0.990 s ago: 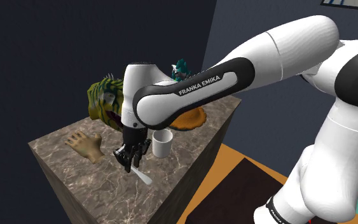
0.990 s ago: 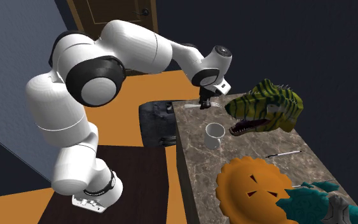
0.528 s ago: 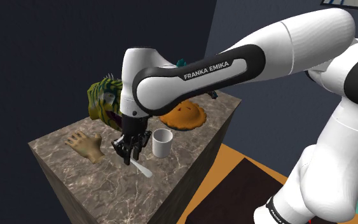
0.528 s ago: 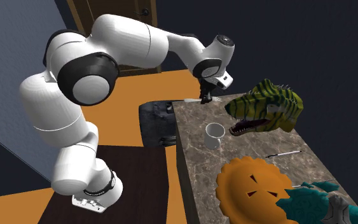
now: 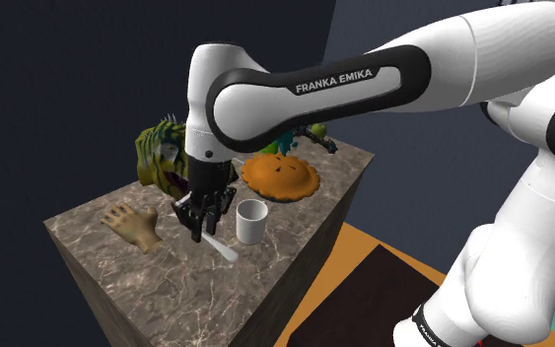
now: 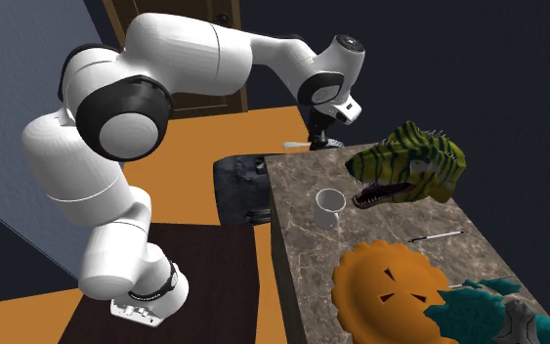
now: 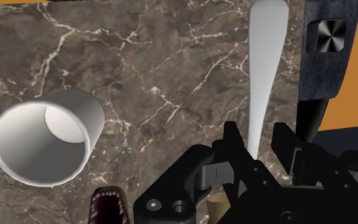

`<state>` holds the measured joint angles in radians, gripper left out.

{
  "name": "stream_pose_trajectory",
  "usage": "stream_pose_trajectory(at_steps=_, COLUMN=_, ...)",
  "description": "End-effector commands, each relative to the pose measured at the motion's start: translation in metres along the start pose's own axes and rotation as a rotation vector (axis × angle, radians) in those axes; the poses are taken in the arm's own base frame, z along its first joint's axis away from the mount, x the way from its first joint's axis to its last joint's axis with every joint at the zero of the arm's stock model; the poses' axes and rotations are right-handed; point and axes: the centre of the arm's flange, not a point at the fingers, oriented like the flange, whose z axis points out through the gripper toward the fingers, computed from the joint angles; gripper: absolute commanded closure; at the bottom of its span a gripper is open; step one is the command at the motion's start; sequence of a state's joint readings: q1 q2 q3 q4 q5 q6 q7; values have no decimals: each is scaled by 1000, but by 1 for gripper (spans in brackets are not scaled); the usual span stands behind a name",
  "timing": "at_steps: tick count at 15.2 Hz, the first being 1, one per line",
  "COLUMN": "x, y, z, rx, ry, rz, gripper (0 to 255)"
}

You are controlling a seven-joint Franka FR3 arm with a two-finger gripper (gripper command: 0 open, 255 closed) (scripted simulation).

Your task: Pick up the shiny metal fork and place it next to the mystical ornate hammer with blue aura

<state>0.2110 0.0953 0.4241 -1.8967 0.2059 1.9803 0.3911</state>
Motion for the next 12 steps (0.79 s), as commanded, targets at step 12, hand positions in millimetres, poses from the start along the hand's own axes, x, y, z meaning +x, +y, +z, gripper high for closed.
stream_pose_trajectory(at_steps=12, x=-7, y=-14, z=-66, rx=0, ry=0, rz=0, gripper=255)
